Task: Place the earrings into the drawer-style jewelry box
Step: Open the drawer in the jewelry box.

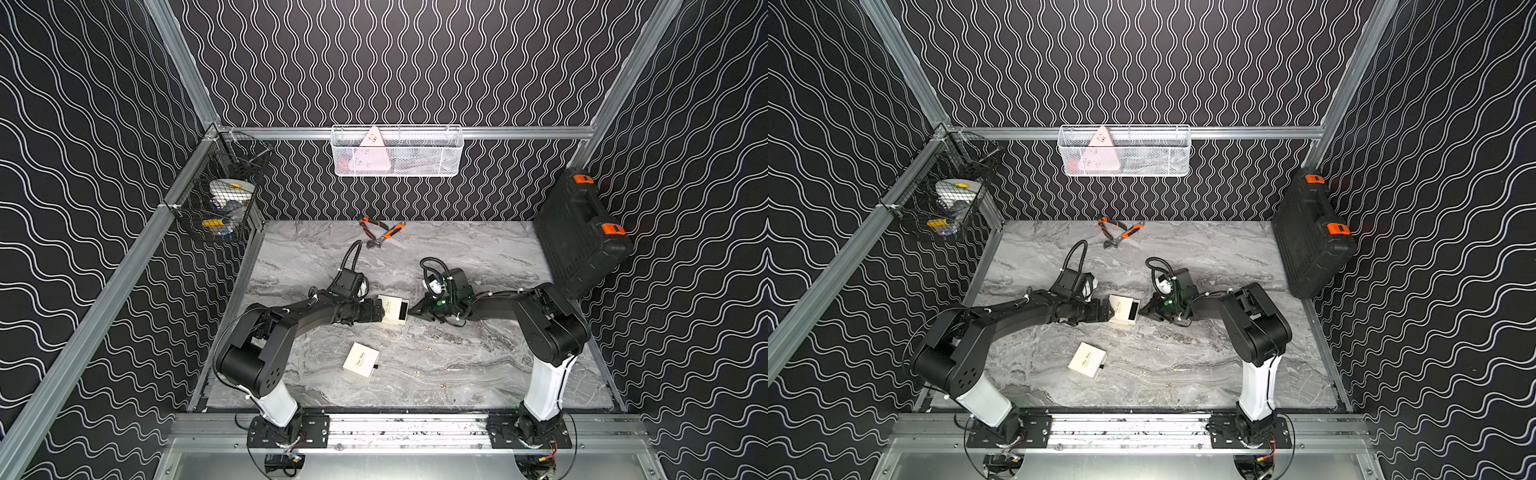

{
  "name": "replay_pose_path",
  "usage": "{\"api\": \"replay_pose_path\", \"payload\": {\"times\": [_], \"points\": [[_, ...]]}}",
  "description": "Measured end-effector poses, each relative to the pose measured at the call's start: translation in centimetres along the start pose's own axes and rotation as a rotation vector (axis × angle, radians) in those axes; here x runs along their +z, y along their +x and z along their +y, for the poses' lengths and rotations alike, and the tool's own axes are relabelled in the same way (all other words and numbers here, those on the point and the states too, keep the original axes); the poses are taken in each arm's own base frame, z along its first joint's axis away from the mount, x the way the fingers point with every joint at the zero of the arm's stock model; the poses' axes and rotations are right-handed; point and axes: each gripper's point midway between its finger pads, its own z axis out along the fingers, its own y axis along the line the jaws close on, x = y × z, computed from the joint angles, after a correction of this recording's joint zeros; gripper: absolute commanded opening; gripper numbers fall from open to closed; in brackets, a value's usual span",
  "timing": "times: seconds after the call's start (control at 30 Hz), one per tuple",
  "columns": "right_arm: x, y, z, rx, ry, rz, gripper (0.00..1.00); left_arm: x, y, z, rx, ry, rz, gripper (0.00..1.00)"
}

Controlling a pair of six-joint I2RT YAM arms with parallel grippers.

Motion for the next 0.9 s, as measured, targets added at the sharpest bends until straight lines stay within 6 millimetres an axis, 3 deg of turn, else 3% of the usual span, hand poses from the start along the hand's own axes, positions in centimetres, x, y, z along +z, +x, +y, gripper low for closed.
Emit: {"api": "replay_pose_path", "payload": {"times": [0.33, 0.9], "points": [[-1.9, 0.2, -1.8, 0.010, 0.083, -0.036, 0.00, 0.3, -0.9, -0.1, 0.008, 0.003, -0.036, 0.95], [-2.5, 0.7, -2.4, -0.004, 0.107, -0.040, 0.00, 0.4, -1.0, -0.2, 0.011, 0.000, -0.046, 0.95]]}}
